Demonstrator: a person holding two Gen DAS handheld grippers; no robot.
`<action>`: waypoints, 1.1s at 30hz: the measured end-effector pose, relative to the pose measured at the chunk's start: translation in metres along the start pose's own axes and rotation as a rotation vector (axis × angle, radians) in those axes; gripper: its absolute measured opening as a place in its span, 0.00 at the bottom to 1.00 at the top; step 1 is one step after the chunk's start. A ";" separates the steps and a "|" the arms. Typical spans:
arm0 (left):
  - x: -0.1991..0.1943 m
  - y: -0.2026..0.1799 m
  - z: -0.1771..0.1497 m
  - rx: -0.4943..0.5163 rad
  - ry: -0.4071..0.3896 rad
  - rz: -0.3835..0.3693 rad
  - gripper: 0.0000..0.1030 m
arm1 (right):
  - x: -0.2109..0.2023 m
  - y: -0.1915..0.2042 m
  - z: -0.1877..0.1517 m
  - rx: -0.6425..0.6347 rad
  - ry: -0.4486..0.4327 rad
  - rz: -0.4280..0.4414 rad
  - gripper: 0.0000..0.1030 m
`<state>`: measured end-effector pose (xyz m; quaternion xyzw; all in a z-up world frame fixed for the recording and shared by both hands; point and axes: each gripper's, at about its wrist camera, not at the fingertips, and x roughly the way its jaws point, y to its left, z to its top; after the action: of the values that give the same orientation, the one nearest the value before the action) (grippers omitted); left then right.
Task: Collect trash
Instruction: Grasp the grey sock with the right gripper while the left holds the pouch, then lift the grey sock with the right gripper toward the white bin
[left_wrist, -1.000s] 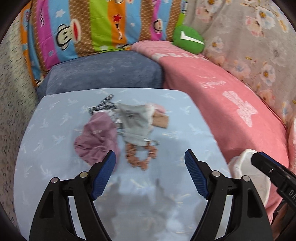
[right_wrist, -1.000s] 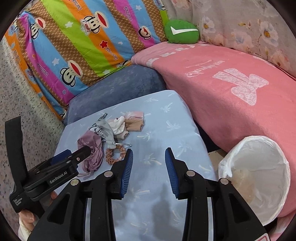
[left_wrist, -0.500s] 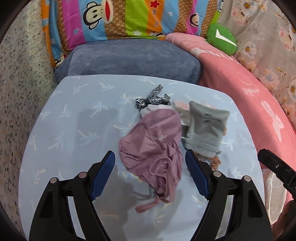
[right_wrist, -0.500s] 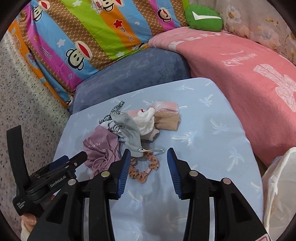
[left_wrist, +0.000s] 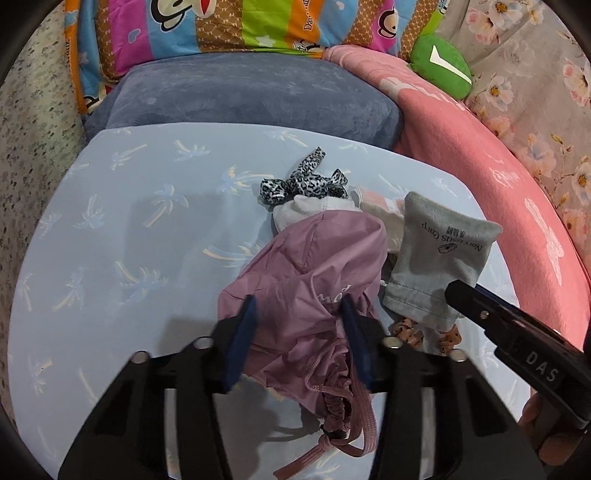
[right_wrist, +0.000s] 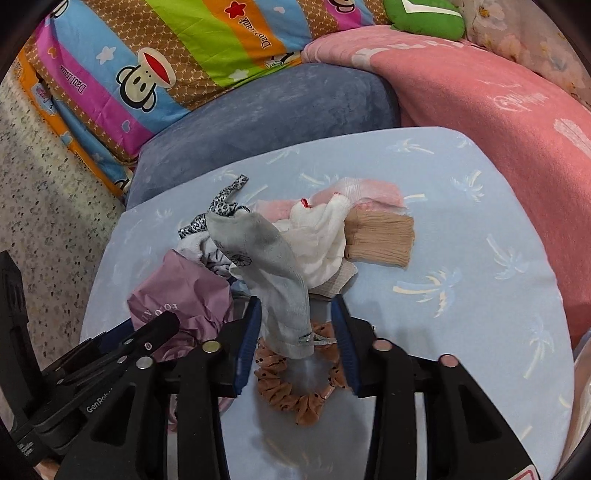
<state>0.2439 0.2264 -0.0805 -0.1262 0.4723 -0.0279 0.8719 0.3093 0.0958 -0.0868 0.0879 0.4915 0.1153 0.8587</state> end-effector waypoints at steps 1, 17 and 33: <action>0.001 0.000 0.000 0.000 0.006 -0.007 0.28 | 0.003 0.000 -0.001 -0.001 0.009 0.003 0.13; -0.045 -0.033 -0.002 0.025 -0.057 -0.045 0.08 | -0.071 0.003 -0.012 0.004 -0.089 0.068 0.03; -0.119 -0.128 -0.007 0.164 -0.201 -0.130 0.07 | -0.209 -0.047 -0.024 0.068 -0.297 0.068 0.03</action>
<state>0.1812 0.1215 0.0443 -0.0872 0.3696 -0.1101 0.9185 0.1914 -0.0077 0.0615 0.1496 0.3595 0.1133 0.9141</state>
